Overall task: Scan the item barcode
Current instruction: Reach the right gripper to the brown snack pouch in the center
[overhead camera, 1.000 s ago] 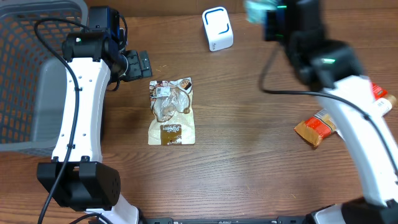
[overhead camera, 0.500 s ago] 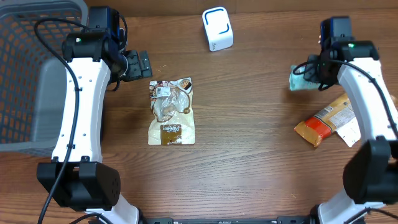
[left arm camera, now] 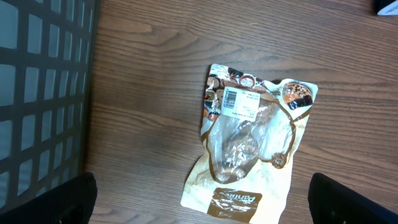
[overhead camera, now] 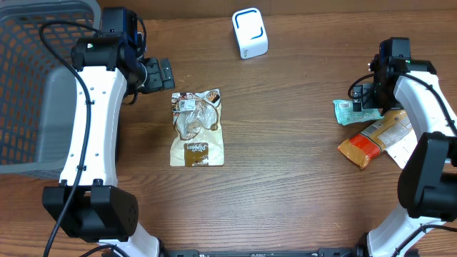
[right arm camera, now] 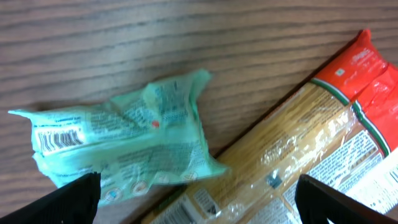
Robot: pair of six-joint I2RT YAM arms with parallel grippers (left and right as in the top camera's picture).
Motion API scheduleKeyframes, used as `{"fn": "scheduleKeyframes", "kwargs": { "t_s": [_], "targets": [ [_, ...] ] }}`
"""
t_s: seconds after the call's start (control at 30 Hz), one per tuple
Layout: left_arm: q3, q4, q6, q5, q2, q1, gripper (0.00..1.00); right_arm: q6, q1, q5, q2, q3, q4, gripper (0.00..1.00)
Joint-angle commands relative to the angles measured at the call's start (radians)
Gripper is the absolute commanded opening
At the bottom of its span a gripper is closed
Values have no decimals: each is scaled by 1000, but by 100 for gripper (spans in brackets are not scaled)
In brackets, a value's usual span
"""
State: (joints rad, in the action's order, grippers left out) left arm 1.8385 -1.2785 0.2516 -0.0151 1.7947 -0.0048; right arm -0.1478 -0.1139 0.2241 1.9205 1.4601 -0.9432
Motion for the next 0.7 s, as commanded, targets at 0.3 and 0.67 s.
{"fn": "scheduleKeyframes", "kwargs": {
  "t_s": [0.3,0.67],
  "targets": [
    [-5,1,-20,5,4,-14,100,190,171,-824,-11,245,-4,100],
    [-5,1,-20,5,4,-8,100,388,458,-828,165,222,88,94]
  ]
}}
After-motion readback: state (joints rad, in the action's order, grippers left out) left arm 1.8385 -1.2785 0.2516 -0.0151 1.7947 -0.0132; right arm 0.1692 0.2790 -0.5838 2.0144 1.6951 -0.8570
